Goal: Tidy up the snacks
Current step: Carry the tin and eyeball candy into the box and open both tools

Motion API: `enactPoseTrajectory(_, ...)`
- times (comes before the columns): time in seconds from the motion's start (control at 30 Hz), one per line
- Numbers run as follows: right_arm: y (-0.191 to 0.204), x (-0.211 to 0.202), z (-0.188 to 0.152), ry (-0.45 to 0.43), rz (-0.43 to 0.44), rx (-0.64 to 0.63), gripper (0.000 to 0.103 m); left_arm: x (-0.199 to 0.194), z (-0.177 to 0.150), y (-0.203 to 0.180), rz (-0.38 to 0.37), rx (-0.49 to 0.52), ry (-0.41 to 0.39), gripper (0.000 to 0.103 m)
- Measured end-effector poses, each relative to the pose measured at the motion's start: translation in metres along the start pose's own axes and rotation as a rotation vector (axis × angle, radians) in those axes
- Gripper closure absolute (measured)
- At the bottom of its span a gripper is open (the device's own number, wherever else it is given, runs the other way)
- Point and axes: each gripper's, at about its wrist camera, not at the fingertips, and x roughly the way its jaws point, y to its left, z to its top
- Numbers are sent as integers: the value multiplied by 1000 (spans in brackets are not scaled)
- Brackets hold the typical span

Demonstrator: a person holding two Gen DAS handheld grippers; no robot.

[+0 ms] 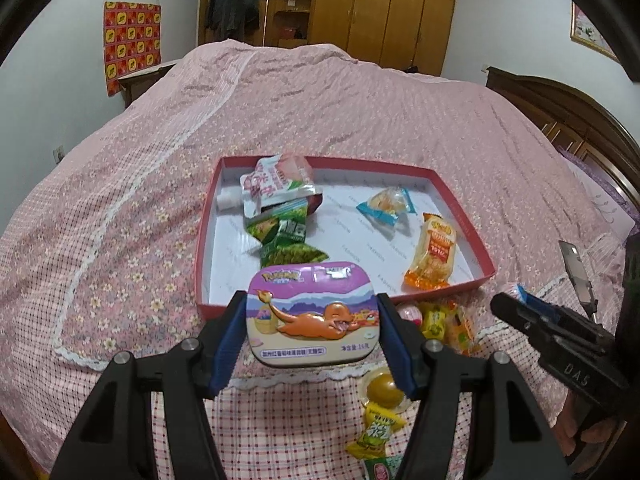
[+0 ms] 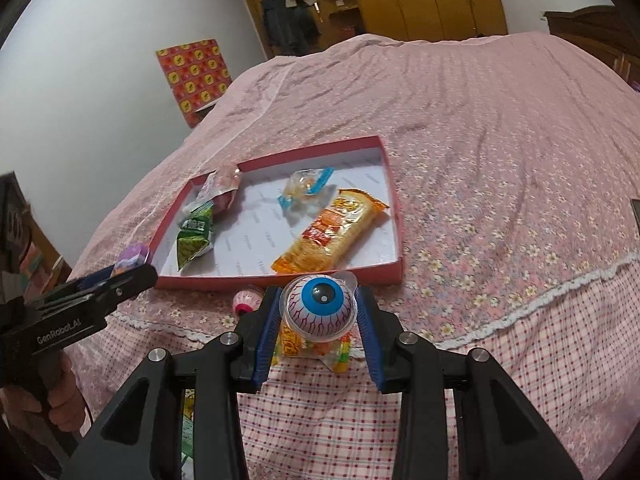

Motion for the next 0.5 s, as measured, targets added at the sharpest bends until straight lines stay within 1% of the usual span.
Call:
enactPoseTrajectory(0.17,5,3,6,1,0,-24,65,3,8,-6,-3,23,-9,38)
enactPoseTrajectory(0.37,10,7,17,0,-3,-58,65,13,17,-9,-9,28,-16,38)
enactPoseTrajectory(0.5,11,12,25,2,-5,-80,65,25,22,-9,-17,20,-3,38)
